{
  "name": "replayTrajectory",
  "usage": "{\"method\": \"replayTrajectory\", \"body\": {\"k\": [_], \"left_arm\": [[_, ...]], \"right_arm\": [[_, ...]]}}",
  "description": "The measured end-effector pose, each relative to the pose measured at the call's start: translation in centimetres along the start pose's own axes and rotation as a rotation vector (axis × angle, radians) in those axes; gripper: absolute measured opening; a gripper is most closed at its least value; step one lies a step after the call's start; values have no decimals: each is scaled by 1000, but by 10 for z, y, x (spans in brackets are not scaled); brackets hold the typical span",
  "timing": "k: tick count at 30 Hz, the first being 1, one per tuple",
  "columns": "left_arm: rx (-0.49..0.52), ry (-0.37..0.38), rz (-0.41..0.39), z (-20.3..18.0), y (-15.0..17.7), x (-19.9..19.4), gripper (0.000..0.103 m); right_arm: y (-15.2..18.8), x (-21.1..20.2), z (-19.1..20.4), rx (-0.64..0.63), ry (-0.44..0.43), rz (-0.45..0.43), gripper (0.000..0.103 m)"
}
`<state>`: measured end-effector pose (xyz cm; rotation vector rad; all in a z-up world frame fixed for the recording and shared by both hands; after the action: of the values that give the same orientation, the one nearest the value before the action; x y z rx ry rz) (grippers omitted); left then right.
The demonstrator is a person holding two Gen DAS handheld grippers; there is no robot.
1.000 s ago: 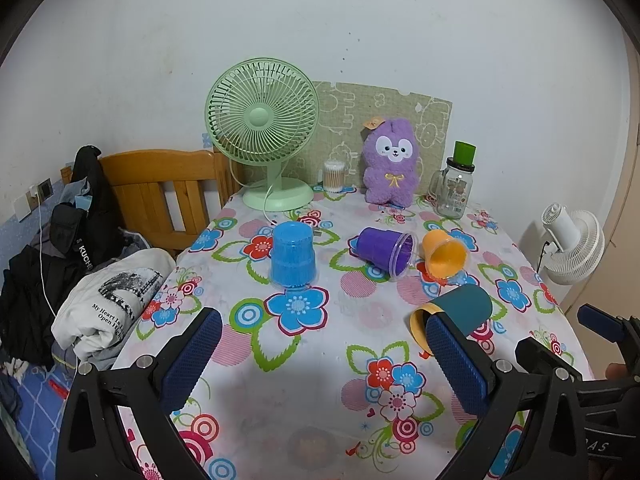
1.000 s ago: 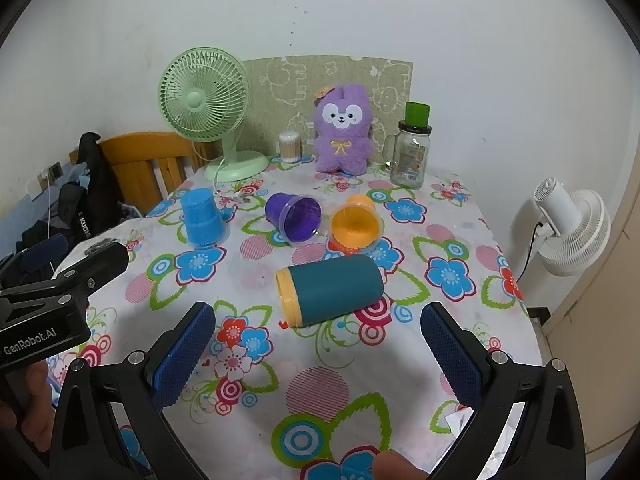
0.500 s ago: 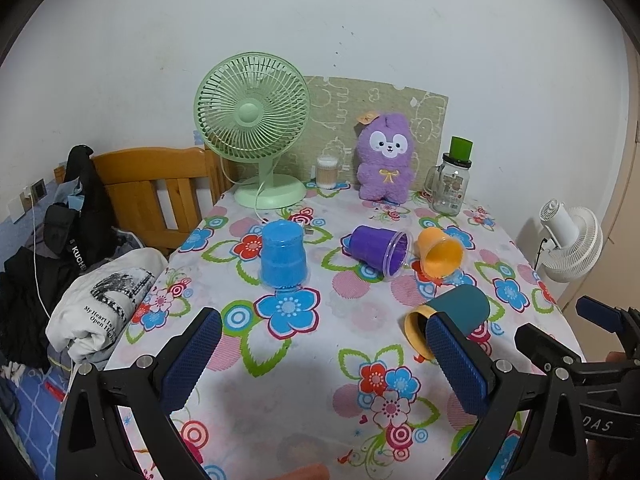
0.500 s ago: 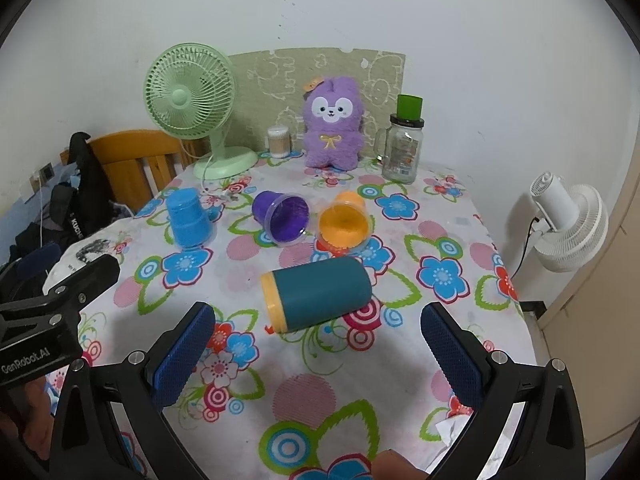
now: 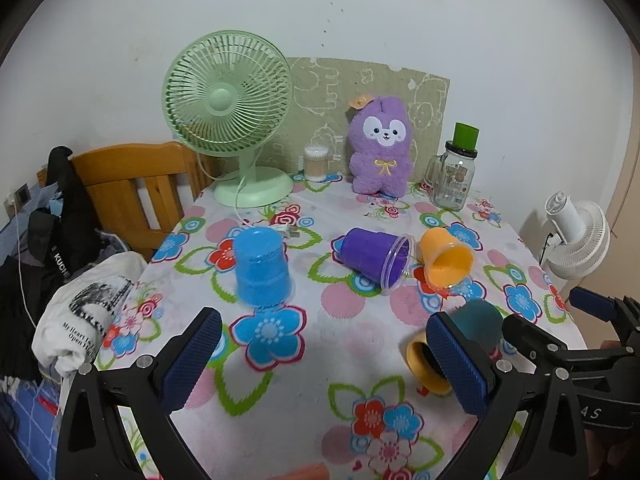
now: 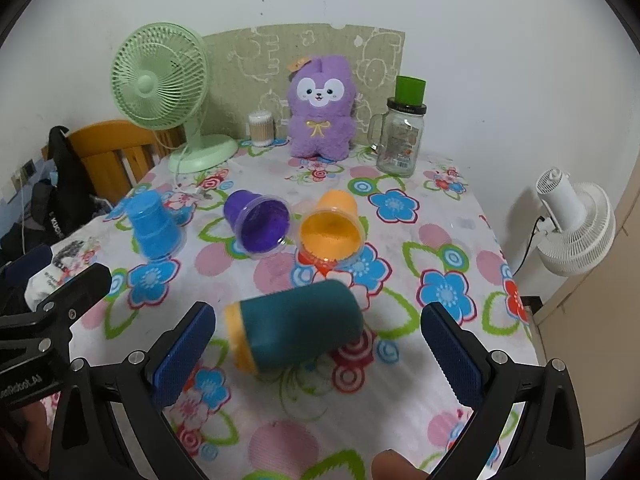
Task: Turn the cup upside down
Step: 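Move the right tool toward the orange cup lying on its side, then close the right gripper around the orange cup's body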
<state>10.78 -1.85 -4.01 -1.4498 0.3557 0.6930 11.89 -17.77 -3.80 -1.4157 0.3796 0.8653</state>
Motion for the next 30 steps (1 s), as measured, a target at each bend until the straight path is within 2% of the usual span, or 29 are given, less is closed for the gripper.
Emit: {"method": "replayTrajectory", "body": {"k": [9,18,22,26,30], "left_arm": [[37,8,2,-19,-23,31,103],[141,21,27,-52,-45,71,103],[161,56,83,-64,-49,93,103],[168,65,133,-74,-49,115,103],[166,56,151,-76,-46,127,103]], "right_arm": [[-33,34,-30,-14,38,35,103],[-64,87,-72,63,-15,131,103],[-77,111,-84,85,-30,178,103],[-78,146,-76,58,-68,267,103],[-78,161,-76,65,-71,275,103]]}}
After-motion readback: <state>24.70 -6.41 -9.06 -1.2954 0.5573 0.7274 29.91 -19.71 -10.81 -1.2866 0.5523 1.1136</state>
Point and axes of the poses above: each gripper's, at about its wrist camera, not at the fingertips, and x roughly the way its jaws point, z to its left, y to its underside, the point moved 5 cm from there along x, roughly the way its jaws point, and after that the axes turned 15 degrees about -y, right-handed, at the moved point
